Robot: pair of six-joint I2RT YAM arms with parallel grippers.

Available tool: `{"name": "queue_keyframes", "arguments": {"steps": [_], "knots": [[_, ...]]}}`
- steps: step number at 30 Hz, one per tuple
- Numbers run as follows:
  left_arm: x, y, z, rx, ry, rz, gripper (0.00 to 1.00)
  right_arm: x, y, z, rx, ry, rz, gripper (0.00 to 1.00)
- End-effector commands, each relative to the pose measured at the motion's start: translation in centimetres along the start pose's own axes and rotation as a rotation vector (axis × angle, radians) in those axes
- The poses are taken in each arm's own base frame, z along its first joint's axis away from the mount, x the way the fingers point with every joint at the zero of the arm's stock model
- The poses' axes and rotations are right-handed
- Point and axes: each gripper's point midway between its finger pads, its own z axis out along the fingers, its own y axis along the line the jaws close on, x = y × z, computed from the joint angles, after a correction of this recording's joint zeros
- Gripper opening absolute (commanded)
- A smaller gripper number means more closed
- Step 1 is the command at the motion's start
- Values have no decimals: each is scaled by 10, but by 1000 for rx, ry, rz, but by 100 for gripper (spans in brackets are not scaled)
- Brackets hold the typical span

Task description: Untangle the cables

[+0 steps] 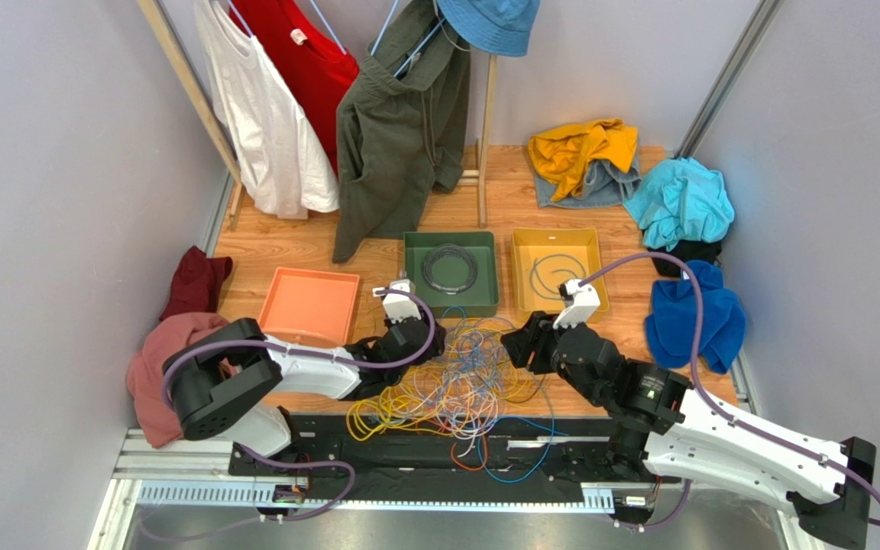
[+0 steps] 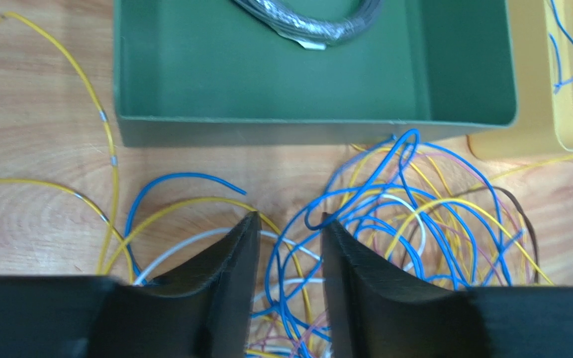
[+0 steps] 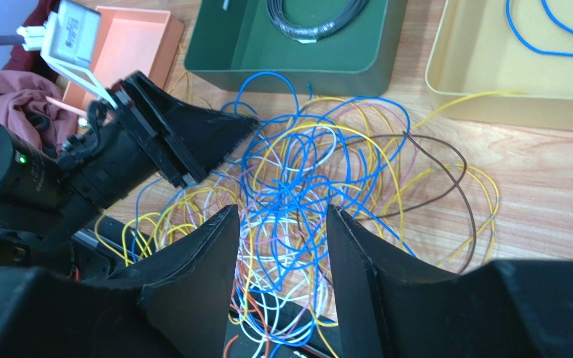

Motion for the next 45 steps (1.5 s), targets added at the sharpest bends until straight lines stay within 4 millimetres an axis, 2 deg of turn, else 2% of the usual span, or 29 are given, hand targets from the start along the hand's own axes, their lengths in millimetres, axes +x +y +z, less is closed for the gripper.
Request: {"name": "queue_keyframes", "arguments": {"steps": [1,2,3,5,10,11,12,13,14,15,16,17,18,19,20,22,23,24,25,27,28,30,31,33,37,39,40,44,45], "knots": [[-23,-13,10,0,-112,-115,37,7,-7,1,7,-8,26,48],[-22,-13,11,1,-111,-116,31,11,-9,2,11,-2,25,48],[-20,-12,12,2,-110,-115,17,12,-9,2,10,2,24,47],[-20,-13,10,17,-110,-120,0,13,-11,1,17,4,26,46],[-28,-11,-15,75,-103,-127,0,12,-15,-4,20,-6,30,45],[-40,-15,-31,117,-119,-159,0,11,-14,-7,10,-9,36,45],[-28,2,-40,58,-53,-129,0,11,-16,-8,14,-10,31,45],[-30,7,-51,42,-33,-148,0,11,-16,-9,10,-11,33,45],[-55,-8,-75,105,-70,-224,0,10,-15,-10,0,-13,28,44],[-52,3,-87,73,-45,-188,0,9,-14,-11,-10,-18,25,44],[-64,3,-100,82,-75,-187,0,11,-13,-11,-21,-14,18,44],[-94,-12,-126,169,-135,-205,0,11,-9,-11,-40,-10,13,44],[-100,-2,-136,139,-143,-171,0,9,-5,-10,-60,-19,4,45],[-111,-1,-147,147,-165,-135,0,11,-1,-10,-78,-7,3,45],[-141,-12,-170,200,-220,-157,0,11,3,-10,-95,-6,-1,47],[-157,-8,-188,182,-232,-71,0,10,12,-10,-133,-1,-2,49],[-181,-20,-206,214,-261,-73,0,10,16,-11,-149,0,-3,49],[-185,-19,-212,202,-247,-38,0,7,21,-12,-170,-6,-6,50],[-206,-29,-229,231,-275,-24,0,6,27,-14,-196,-2,-8,50],[-214,-41,-234,244,-258,22,0,2,37,-18,-239,-11,-19,51],[-230,-51,-246,272,-281,38,0,1,42,-20,-261,-6,-25,51],[-235,-63,-246,283,-267,74,0,-3,54,-26,-313,-15,-47,52],[-249,-72,-255,304,-290,80,0,-3,59,-27,-327,-13,-58,52],[-255,-83,-255,310,-284,106,0,-10,69,-30,-350,-29,-74,54],[-290,-113,-276,373,-329,119,0,-15,85,-26,-359,-34,-156,55],[-296,-124,-282,407,-328,134,0,-27,98,-27,-377,-64,-164,57],[-305,-133,-288,427,-338,130,0,-27,103,-26,-383,-61,-178,57],[-314,-153,-295,470,-331,154,0,-46,131,-28,-439,-122,-212,61],[-315,-155,-296,472,-331,164,0,-44,136,-23,-440,-117,-234,61]]}}
